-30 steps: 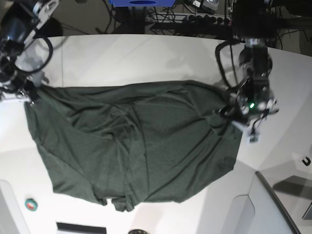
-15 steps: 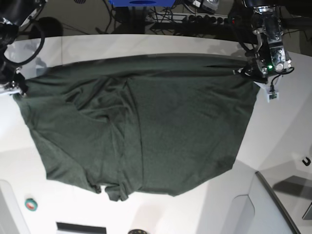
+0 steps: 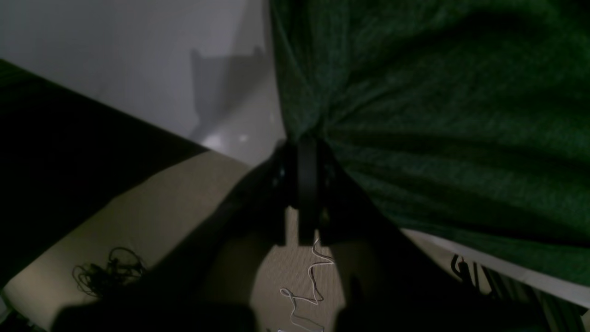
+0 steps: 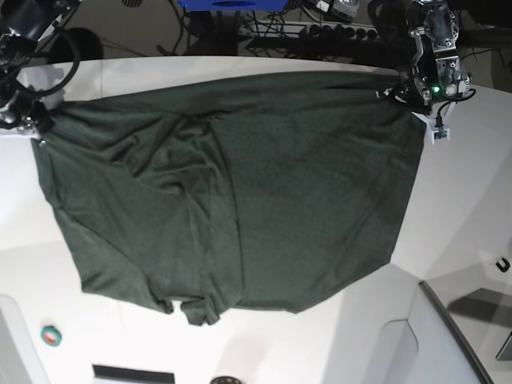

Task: Layout the t-shirt on the table in an organized manner, then fold the t-shirt properly
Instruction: 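Pull the grasped shirt edge with the left gripper away from the right gripper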

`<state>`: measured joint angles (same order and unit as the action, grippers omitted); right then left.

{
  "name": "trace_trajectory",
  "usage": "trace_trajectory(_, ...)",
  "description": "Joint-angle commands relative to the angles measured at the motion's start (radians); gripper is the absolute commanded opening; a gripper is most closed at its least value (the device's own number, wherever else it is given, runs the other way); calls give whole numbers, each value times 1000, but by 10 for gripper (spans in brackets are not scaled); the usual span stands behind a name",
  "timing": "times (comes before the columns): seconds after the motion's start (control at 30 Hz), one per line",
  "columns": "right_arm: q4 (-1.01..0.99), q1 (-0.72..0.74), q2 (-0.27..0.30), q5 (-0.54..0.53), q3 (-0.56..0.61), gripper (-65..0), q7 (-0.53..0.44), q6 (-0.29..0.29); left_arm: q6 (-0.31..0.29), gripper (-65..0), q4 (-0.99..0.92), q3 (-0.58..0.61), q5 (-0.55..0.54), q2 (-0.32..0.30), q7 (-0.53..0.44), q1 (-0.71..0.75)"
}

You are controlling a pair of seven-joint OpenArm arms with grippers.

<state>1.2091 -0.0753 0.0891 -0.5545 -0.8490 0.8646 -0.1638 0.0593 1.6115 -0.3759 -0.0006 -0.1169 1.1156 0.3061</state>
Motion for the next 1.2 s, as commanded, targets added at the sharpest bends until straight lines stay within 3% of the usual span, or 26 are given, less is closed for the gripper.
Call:
trace_trajectory(0.0, 22, 7, 4, -5, -20, -626, -12, 10, 4, -650, 23, -2, 14, -5, -4, 6)
trace_trajectory(0.03, 24, 7, -2, -6, -37, -591, -11, 10, 4, -650, 22, -2, 14, -4, -4, 6)
trace_trajectory(0.17, 22, 7, -4, -6, -48, -336, -11, 8, 4, -650, 20, -2, 14, 6, -6, 5)
trace_trajectory(0.2, 19, 7, -5, -6, -45, -312, -11, 8, 4, -650, 22, -2, 14, 7, -6, 3)
trace_trajectory(0.63, 22, -25, -4, -6, -43, -309, -6, 8, 4, -650, 22, -1, 15, 7, -7, 6)
trace_trajectory(0.7, 24, -28, -7, -6, -42, -312, -5, 8, 4, -650, 22, -1, 15, 7, -7, 6)
trace_trajectory(0.77, 24, -28, -9, -8, -42, -362, -5, 8, 4, -650, 22, -1, 15, 7, -7, 5)
trace_trajectory(0.9, 16, -27, -9, -8, -42, -650, -3, 8, 4, -650, 22, -1, 15, 7, -7, 5)
trace_trajectory(1.17, 16, -24, -9, -8, -42, -647, -3, 8, 4, -650, 22, -1, 15, 7, -7, 6)
